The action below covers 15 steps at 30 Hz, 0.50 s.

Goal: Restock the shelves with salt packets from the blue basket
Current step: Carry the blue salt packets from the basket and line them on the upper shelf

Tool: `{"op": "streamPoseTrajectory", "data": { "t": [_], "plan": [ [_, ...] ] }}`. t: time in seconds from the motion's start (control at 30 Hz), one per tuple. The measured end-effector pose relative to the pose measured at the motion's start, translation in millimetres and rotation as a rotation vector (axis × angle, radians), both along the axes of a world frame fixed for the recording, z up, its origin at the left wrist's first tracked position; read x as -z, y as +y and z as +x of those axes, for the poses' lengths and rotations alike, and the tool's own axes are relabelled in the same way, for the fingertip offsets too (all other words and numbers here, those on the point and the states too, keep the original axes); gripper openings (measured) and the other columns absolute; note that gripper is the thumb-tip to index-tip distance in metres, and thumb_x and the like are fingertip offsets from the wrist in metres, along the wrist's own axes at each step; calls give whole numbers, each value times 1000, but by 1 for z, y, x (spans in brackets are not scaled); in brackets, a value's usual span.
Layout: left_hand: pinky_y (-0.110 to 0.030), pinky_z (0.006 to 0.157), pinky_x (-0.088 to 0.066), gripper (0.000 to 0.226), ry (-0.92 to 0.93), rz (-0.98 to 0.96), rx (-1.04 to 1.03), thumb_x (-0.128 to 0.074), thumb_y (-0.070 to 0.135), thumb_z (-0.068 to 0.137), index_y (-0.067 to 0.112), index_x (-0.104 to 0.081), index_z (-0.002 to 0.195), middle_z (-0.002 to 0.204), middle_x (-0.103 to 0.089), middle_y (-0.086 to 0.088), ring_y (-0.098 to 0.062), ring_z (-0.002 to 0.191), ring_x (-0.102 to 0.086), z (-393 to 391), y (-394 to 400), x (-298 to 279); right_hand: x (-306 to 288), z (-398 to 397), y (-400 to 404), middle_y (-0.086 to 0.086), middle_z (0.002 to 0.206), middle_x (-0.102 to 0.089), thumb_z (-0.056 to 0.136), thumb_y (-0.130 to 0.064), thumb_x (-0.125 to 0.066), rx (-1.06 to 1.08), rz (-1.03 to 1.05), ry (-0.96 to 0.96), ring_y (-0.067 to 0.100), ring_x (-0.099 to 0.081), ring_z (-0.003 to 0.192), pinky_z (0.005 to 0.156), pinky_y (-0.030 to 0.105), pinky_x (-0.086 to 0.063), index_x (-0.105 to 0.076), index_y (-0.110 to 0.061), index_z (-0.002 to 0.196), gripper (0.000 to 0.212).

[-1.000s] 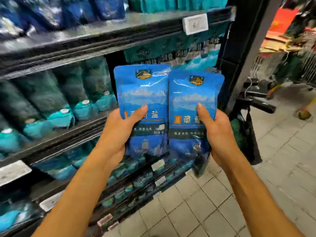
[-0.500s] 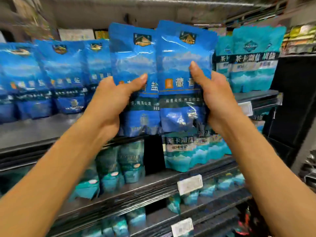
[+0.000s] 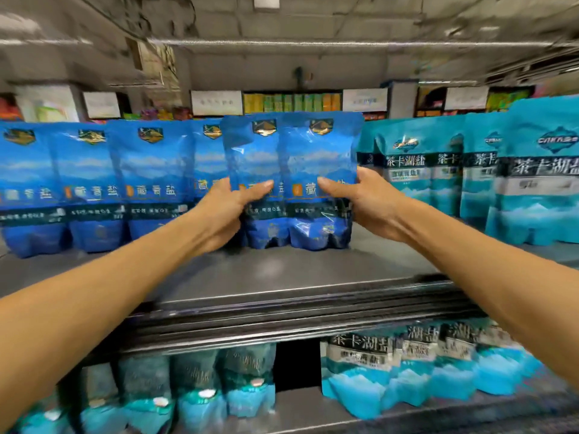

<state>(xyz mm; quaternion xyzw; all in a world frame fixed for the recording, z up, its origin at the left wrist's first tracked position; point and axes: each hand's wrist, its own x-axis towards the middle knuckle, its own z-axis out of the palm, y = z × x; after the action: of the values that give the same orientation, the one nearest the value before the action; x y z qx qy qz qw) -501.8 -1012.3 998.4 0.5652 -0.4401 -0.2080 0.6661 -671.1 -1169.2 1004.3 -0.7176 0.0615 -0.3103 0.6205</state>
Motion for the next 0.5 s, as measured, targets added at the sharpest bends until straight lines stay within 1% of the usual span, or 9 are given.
{"op": "streamPoseTrajectory", "data": {
  "t": [0.03, 0.07, 0.1, 0.13, 0.17, 0.23, 0.3, 0.4, 0.5],
  "plan": [
    [-24, 72, -58, 23, -126, 34, -40, -66, 14, 96, 4, -71, 116, 94, -79, 0, -9, 78, -73, 5, 2, 1, 2, -1, -5, 5, 117, -76, 94, -11, -67, 31, -79, 62, 20, -72, 105, 90, 38, -55, -68, -10, 122, 28],
    [-13, 54, -50, 12, -282, 87, -97, -69, 17, 95, 10, -75, 102, 72, -74, 12, 2, 55, -63, 9, 5, 2, 4, -3, -9, 4, 116, -76, 92, -13, -70, 65, -157, 130, 21, -71, 108, 93, 40, -52, -70, -12, 120, 27],
    [-9, 44, -40, 7, -435, 142, -150, -71, 21, 94, 16, -74, 90, 56, -65, 18, 5, 42, -51, 12, 8, 4, 6, -5, -11, 4, 117, -76, 92, -16, -72, 91, -218, 185, 21, -70, 107, 91, 41, -47, -71, -14, 119, 27],
    [-9, 41, -37, 11, -549, 198, -200, -73, 26, 92, 20, -73, 83, 50, -60, 19, 4, 39, -47, 16, 10, 6, 9, -6, -12, 5, 117, -76, 92, -18, -72, 108, -254, 217, 20, -69, 102, 86, 40, -45, -72, -16, 118, 26],
    [-13, 43, -40, 16, -625, 254, -243, -76, 33, 90, 21, -72, 80, 49, -61, 18, 3, 39, -48, 19, 12, 8, 12, -6, -13, 5, 114, -77, 93, -20, -72, 122, -279, 232, 18, -66, 95, 81, 38, -45, -73, -17, 116, 24],
    [-25, 51, -48, 40, -780, 408, -401, -77, 53, 82, 16, -70, 69, 47, -63, 11, -5, 40, -56, 23, 15, 10, 14, -6, -12, 0, 101, -78, 93, -21, -72, 166, -316, 239, 14, -59, 84, 69, 32, -47, -74, -19, 109, 16],
    [-27, 56, -50, 61, -957, 524, -530, -71, 65, 79, 11, -64, 53, 43, -63, 6, -4, 39, -60, 26, 15, 7, 13, -4, -14, 8, 102, -78, 94, -22, -72, 208, -329, 246, 17, -56, 81, 66, 34, -49, -74, -19, 107, 14],
    [-29, 54, -56, 64, -1002, 563, -517, -68, 65, 83, 8, -63, 54, 42, -63, 7, -10, 34, -61, 23, 11, 2, 11, 3, -19, 14, 109, -75, 93, -26, -73, 276, -374, 266, 20, -56, 81, 65, 37, -50, -73, -24, 101, 8],
    [-34, 62, -61, 63, -1088, 604, -567, -67, 66, 84, 9, -62, 59, 41, -63, 6, -9, 32, -59, 20, 3, -1, 9, 10, -26, 3, 97, -73, 90, -36, -75, 376, -426, 314, 18, -57, 77, 55, 29, -50, -70, -32, 97, 9]
  ]
}}
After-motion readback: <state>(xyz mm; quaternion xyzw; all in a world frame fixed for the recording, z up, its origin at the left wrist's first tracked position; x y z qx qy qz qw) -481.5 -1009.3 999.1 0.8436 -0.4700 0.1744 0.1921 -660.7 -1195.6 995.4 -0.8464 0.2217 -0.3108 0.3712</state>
